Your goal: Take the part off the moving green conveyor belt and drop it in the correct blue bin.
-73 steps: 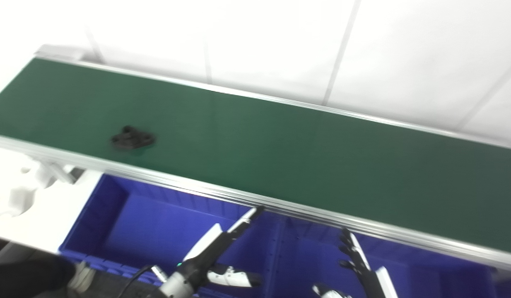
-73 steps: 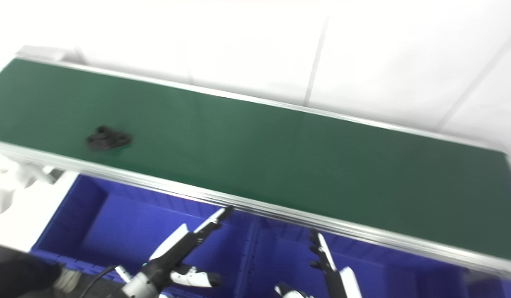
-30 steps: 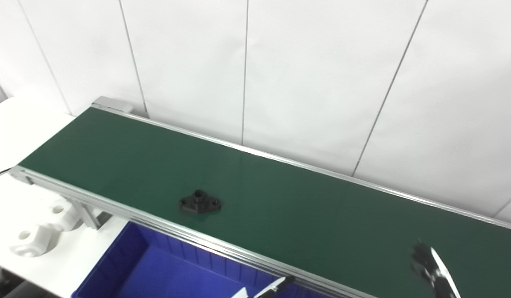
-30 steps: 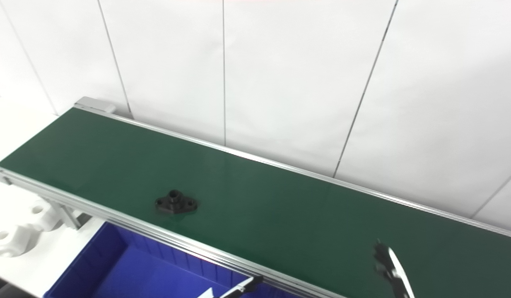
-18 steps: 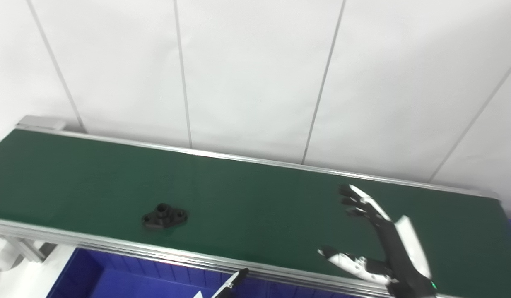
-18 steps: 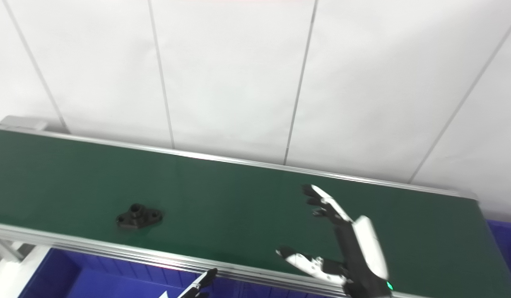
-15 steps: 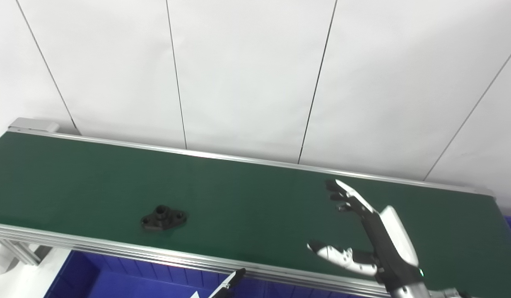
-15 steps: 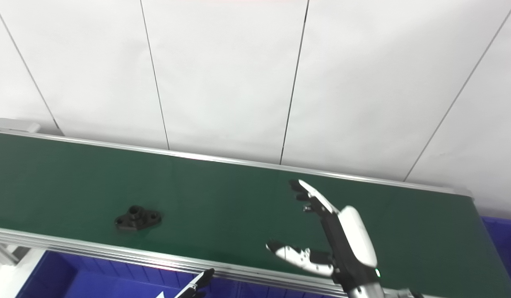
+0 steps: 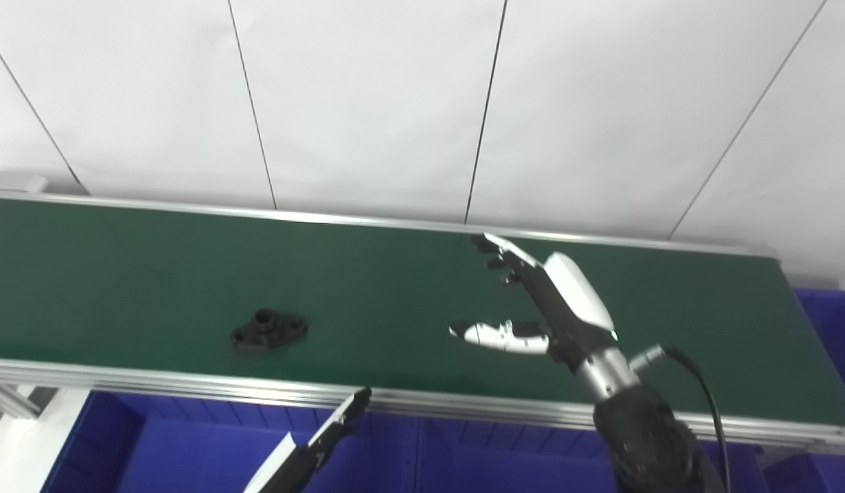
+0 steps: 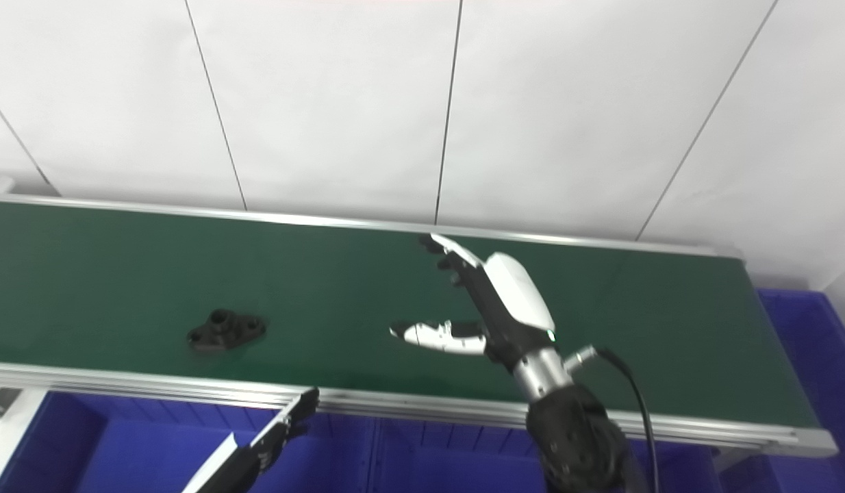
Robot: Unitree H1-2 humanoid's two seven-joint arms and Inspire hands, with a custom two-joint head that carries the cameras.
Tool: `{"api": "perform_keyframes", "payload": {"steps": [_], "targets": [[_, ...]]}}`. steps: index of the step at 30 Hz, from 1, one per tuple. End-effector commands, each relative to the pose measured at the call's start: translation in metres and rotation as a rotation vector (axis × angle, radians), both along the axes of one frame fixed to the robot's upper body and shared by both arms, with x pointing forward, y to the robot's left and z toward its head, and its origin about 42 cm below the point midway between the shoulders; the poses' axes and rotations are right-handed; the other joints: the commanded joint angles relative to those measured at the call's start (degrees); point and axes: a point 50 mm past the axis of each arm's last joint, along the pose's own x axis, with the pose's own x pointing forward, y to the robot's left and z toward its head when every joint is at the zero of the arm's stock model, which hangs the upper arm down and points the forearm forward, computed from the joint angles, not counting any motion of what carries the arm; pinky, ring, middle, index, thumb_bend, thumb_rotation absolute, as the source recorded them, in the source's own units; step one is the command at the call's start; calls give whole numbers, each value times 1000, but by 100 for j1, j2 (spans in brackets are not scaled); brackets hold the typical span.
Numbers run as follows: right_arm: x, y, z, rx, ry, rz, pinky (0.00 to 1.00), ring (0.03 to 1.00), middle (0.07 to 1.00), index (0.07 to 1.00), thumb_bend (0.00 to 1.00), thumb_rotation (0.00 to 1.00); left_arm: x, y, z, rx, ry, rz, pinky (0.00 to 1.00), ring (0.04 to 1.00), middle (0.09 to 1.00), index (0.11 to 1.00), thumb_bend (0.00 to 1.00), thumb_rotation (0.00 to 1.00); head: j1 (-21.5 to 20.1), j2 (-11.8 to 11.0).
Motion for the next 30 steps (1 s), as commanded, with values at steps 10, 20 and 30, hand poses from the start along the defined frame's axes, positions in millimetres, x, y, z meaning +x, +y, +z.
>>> {"api": "perform_keyframes", "payload": {"steps": [10,20,30], "targets": [[41,42,7,-100,-45,86,730,819,855,874,782,463,-3,3,10,-34,-33,-40,939,1000,1000,1000,742,784,64,-48],[64,66,6,-182,-38,126,751,829,861,882,775,463,-6,0,12,-22,-12,-125,953,1000,1000,1000,759,758,299,-105],[72,86,4,-242,-58,187,749,828,855,876,772,458,-4,-7,13,-7,-42,-168,931,1000,1000,1000,777,730,416,-155]]}}
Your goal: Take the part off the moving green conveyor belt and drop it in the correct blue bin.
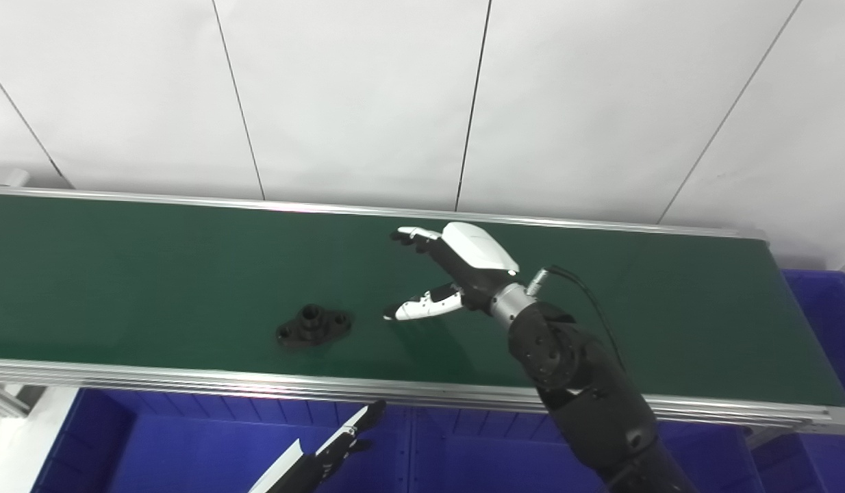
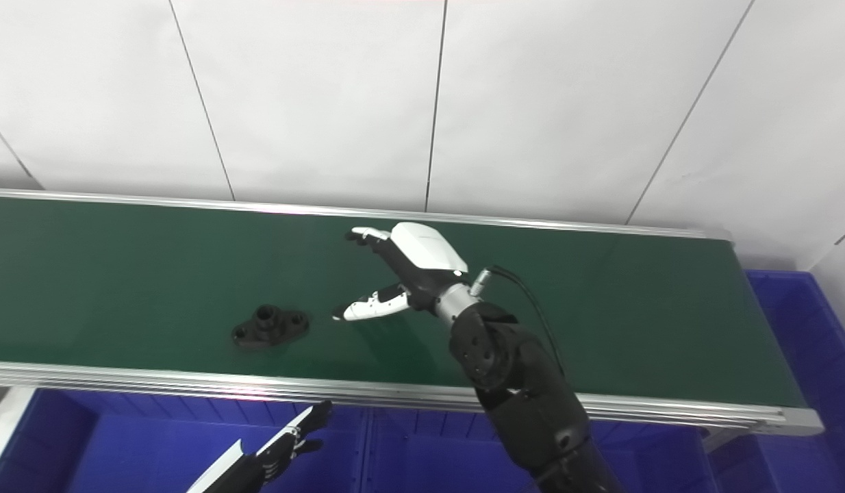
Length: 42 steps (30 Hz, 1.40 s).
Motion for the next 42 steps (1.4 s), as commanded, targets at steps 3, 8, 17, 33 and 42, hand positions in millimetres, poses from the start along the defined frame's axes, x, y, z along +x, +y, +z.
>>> {"api": "perform_keyframes", "payload": {"steps": [3,8,17,33,42], "targets": [[7,21,29,42,-112,73,748,830,853,871,778,452,2,-4,8,-11,-60,-12,940,1000,1000,1000,785,727,36,-11],[10,29,25,11,-110,88,738,822,847,862,785,445,2,-7,7,-13,-71,-9,936,1000,1000,1000,778,732,132,4],[7,34,2,-44,-95,126,749,818,841,864,775,415,2,-14,9,-26,-70,-4,934,1000,1000,1000,767,720,277,24],[-1,31,-50,-110,-130,167,690,758,790,809,731,242,1,-24,13,-39,-86,4,926,1000,1000,1000,737,722,333,117],[3,19,-59,-104,-153,173,484,626,666,645,485,1,0,-26,16,-43,-90,12,931,1000,1000,1000,754,730,292,204]]}}
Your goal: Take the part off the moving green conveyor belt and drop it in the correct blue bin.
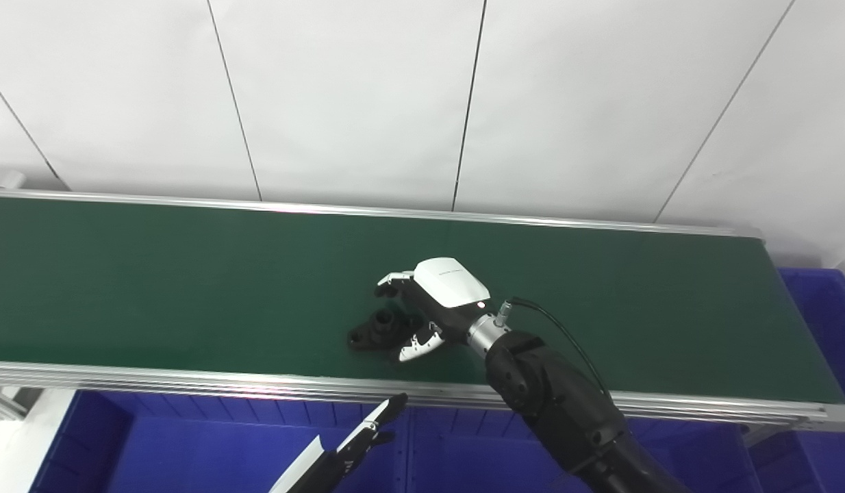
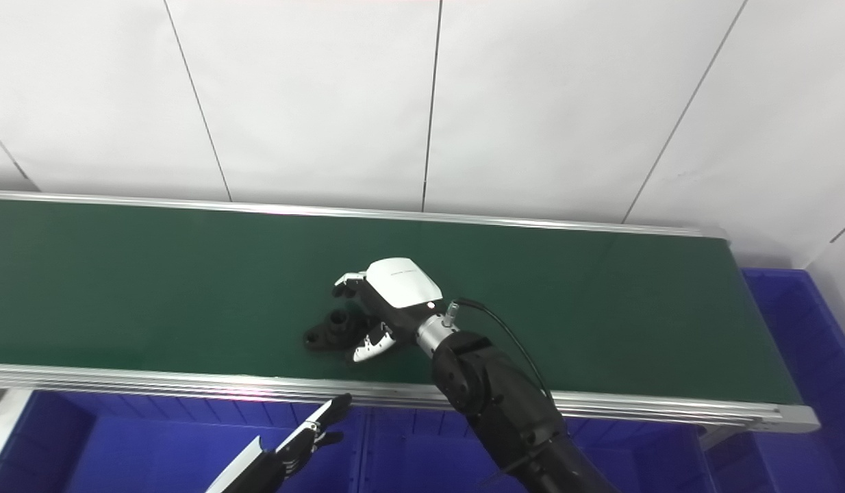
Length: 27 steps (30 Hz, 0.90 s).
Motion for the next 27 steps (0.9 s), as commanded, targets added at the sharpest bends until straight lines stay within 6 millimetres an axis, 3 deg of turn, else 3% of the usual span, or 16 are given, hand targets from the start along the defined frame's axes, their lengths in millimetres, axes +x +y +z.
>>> {"api": "perform_keyframes", "payload": {"steps": [1,8,13,14,17,27], "targets": [[2,8,7,14,-18,43,461,618,662,631,456,0,-1,-1,8,-9,-45,-2,934,1000,1000,1000,757,732,4,-1],[7,3,14,-25,-61,46,448,629,650,492,468,0,-1,-1,11,-10,-49,1,933,1000,1000,1000,754,729,-18,29],[7,1,19,-28,-87,43,440,585,641,485,473,0,-1,-1,10,-13,-47,7,927,1000,1000,1000,752,726,-20,26],[6,0,20,-26,-91,43,393,531,637,485,477,0,-1,-1,10,-14,-45,7,923,1000,1000,1000,756,727,-23,29],[4,-3,19,-27,-83,35,348,489,652,486,479,0,-1,0,9,-17,-41,9,918,1000,1000,1000,765,727,-47,26],[-4,-5,34,7,-138,67,342,480,645,487,481,0,0,3,9,-17,-40,3,919,1000,1000,1000,758,724,-83,6]]}}
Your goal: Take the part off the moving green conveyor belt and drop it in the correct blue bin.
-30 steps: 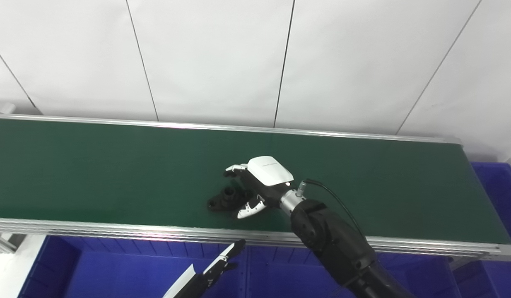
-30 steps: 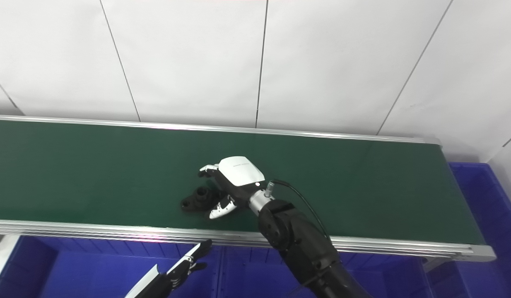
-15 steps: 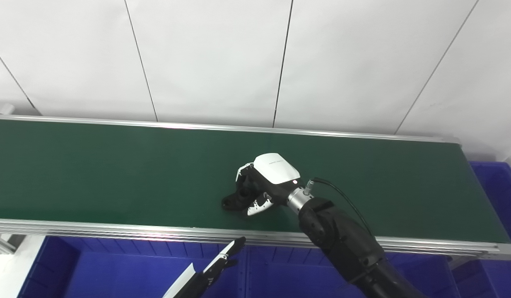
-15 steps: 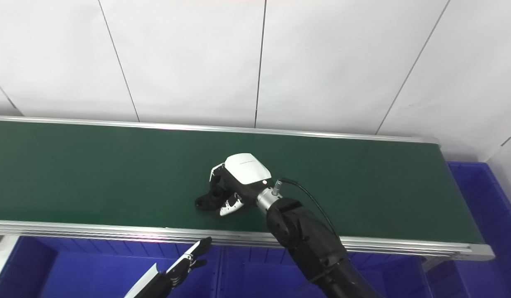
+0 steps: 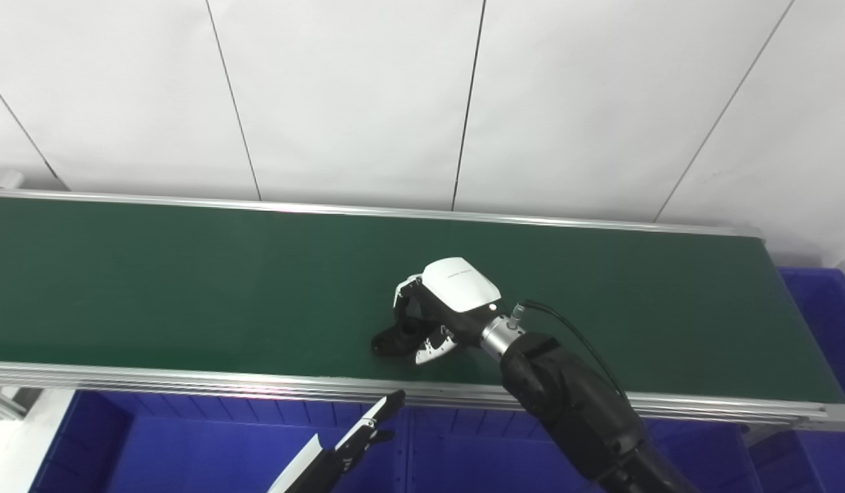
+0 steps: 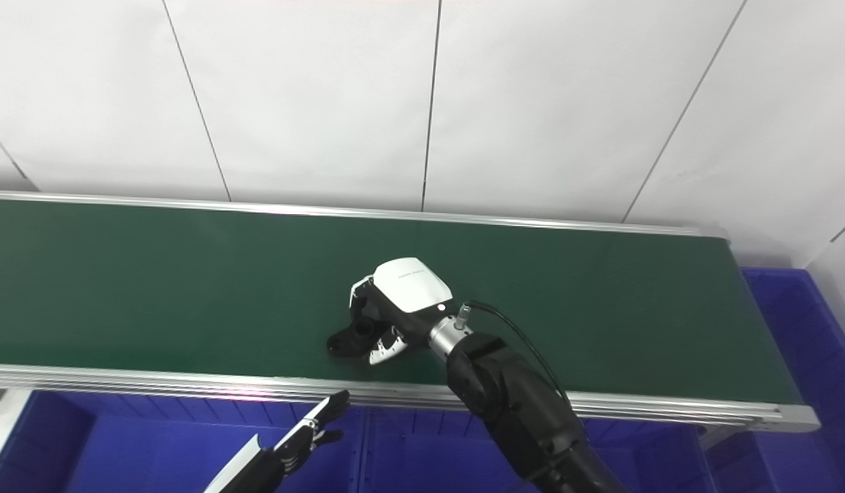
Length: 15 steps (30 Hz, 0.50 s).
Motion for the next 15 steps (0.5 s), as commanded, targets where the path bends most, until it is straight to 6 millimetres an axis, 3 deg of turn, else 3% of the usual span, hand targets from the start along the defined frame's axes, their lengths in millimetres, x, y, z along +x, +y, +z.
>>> {"api": "perform_keyframes", "payload": {"steps": [1,7,9,15], "targets": [[5,10,29,46,-70,33,342,479,647,487,481,0,0,2,8,-11,-41,-6,919,1000,1000,1000,756,722,3,7],[-3,10,60,74,-101,50,362,467,642,488,483,0,1,2,8,-10,-43,-6,916,1000,1000,1000,747,717,-12,35],[-8,7,69,88,-114,45,273,451,638,487,501,0,1,2,7,-9,-48,-5,915,1000,1000,1000,743,719,-26,48],[-29,-12,88,93,-153,-15,231,446,627,486,504,0,2,2,8,-47,-69,29,924,1000,1000,1000,735,711,-42,101]]}}
